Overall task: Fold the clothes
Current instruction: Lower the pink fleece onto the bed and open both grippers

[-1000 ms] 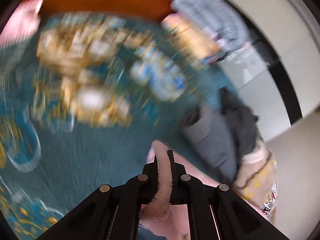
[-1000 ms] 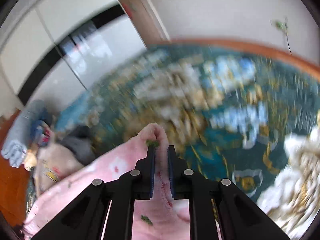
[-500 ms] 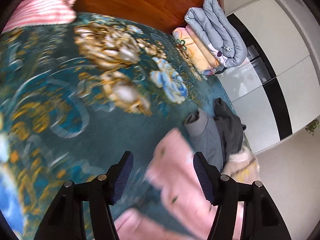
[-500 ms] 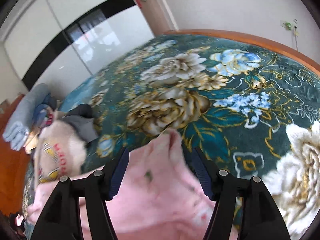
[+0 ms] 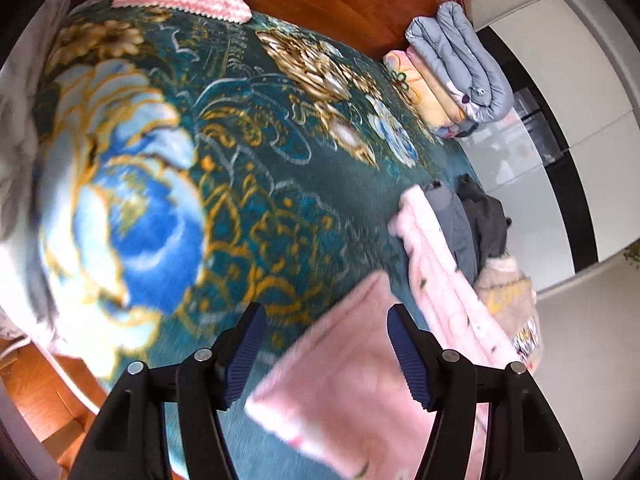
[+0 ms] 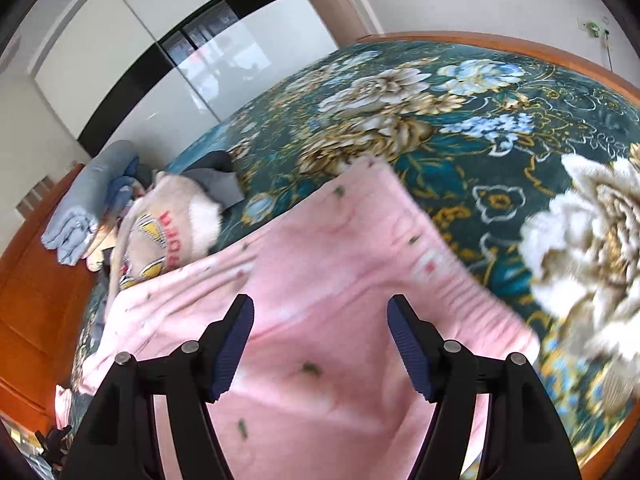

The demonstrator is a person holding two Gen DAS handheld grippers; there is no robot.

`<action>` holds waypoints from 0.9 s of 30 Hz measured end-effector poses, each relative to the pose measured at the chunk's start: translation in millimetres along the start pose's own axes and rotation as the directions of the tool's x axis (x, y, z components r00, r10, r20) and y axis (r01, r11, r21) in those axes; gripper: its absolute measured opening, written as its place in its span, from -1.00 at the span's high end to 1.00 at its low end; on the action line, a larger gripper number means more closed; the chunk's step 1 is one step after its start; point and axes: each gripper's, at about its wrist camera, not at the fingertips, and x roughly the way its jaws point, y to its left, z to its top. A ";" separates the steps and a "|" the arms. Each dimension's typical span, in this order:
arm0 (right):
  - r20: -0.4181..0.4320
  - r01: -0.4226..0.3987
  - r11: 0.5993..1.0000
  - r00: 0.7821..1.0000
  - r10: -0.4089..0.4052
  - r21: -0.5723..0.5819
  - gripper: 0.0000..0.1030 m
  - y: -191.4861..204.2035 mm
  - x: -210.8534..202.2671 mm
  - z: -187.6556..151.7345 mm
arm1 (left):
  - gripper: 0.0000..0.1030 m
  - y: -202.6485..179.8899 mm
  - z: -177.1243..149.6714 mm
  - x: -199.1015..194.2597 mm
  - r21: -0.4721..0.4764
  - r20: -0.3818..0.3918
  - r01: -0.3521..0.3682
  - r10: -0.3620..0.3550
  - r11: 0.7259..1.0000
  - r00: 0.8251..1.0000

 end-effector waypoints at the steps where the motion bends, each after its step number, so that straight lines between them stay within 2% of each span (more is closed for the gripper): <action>1: 0.001 -0.016 1.000 1.000 0.016 0.008 -0.37 0.4 -3.9 -6.4 | -0.33 2.3 -2.8 -2.7 -0.003 -0.008 0.005 -0.006 1.000 1.000; 4: -0.006 -0.040 0.999 0.999 0.040 0.006 -0.37 -2.9 -13.5 -24.6 | -0.36 6.2 -9.9 -7.6 -0.005 -0.018 0.011 -0.011 1.000 1.000; 7: -0.022 -0.009 1.000 1.000 0.009 0.014 -0.37 -15.5 -23.1 -38.6 | -0.36 6.5 -19.9 -9.2 0.014 -0.043 0.028 -0.027 1.000 0.999; 14: 0.013 0.036 0.992 0.999 -0.037 0.123 -0.37 -61.3 -60.7 -66.1 | -0.36 10.9 -33.7 -8.0 0.008 -0.065 0.045 -0.045 0.999 0.997; 18: 0.007 0.055 0.977 0.998 -0.057 0.207 -0.37 -89.7 -64.1 -74.9 | -0.36 9.5 -40.1 -9.8 0.021 -0.087 0.074 -0.072 0.997 0.994; 21: 0.000 0.026 0.962 1.000 -0.027 0.273 -0.37 -104.3 -53.6 -78.2 | -0.36 9.9 -48.2 -8.3 0.016 -0.108 0.091 -0.089 0.996 0.990; 27: 0.065 -0.067 0.927 0.997 0.046 0.369 -0.37 -109.4 -38.0 -77.7 | -0.36 10.5 -57.0 -7.7 -0.012 -0.107 0.111 -0.112 0.994 0.988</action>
